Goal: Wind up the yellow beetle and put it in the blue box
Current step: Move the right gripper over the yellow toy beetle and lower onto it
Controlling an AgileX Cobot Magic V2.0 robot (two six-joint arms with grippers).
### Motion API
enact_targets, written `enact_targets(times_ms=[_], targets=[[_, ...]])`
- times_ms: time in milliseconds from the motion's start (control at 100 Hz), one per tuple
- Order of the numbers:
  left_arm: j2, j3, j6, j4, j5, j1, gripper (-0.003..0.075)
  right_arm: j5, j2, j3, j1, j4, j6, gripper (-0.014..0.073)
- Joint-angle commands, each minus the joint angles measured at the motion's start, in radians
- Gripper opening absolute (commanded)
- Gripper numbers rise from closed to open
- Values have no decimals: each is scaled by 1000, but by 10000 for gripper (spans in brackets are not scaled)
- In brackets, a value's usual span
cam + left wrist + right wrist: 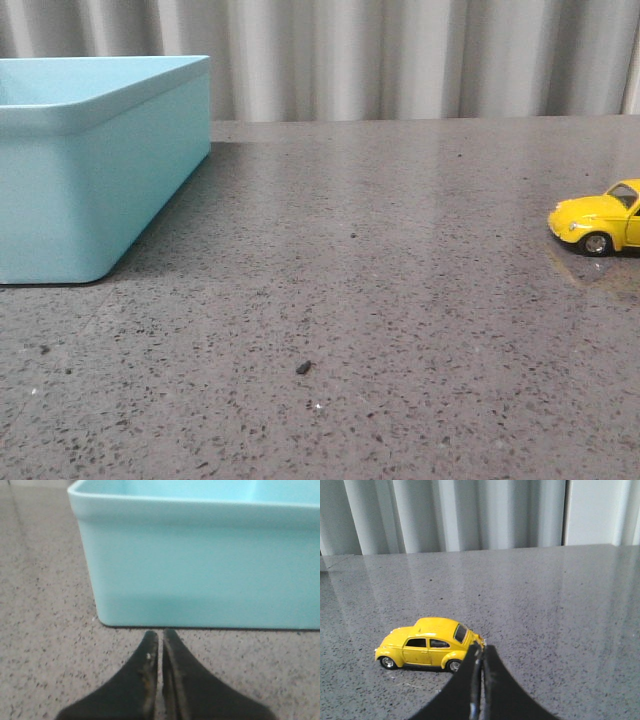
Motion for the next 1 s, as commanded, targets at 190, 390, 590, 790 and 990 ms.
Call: enact_targets(times_ms=[190,390,590,790,990], targets=[[-31,27,-1,-358,-442,-7,-21,-201,-18,25,-4,196,-1,-50],[-31,27,-1,-522,-469,-7,-21,-265,-18,-10,-4,390,-1,-50],[-31,13,-3,-697,-479,-9,-21,-71,-10,-122,-4,388,-1,-50],[-17,-103,24,-529,-338,-9,-21,145,86,-287,-4,308,-8,-50],[117,-286,32,-374,-77,-9,2,401,333,-482,-4,275,-93,-50]])
